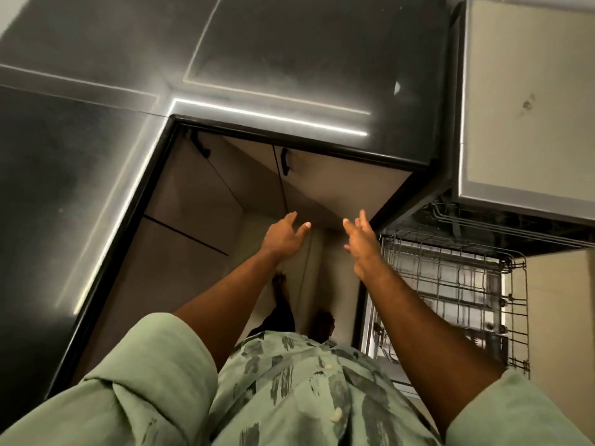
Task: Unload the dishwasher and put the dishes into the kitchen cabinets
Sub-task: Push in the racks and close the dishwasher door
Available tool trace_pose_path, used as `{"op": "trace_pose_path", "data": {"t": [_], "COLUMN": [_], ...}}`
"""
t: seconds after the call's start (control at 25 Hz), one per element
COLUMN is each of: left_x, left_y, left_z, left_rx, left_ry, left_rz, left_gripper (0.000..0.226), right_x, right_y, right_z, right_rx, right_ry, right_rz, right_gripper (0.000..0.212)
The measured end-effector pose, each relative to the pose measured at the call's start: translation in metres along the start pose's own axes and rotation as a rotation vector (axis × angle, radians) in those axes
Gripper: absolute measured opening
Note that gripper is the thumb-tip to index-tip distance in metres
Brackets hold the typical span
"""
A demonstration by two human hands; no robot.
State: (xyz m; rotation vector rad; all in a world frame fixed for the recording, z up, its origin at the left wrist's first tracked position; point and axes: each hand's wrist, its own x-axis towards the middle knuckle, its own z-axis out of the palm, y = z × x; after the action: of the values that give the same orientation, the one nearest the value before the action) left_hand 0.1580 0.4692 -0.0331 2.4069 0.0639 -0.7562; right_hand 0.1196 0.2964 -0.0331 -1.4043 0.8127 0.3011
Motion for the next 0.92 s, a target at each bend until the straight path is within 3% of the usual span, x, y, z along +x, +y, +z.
{"op": "trace_pose_path", "data": {"t": [0.36,0.6,0.92], "left_x": [-0.085,-0.135,-0.224], "left_y": [-0.014,-0.032,-0.069], "left_z": [0.038,0.076,0.165], "left_rx": [0.000,0.086,0.118], "left_ry": [0.016,-0.048,-0.322], "left_rz": [-0.005,0.096,0.055], "left_gripper": [0.067,0.067,0.077], "right_x": [-0.071,-0.128,-0.212], "right_y": [0.053,0.100,0.181], "right_z": [-0.036,-0.045,-0.088], "right_rx": [-0.009,0.035,-0.027], "right_ry": [-0.039,-0.027,0.032], "right_rz": [-0.063,-0.092,-0.033], "right_gripper": [0.063,0.063,0.064]}}
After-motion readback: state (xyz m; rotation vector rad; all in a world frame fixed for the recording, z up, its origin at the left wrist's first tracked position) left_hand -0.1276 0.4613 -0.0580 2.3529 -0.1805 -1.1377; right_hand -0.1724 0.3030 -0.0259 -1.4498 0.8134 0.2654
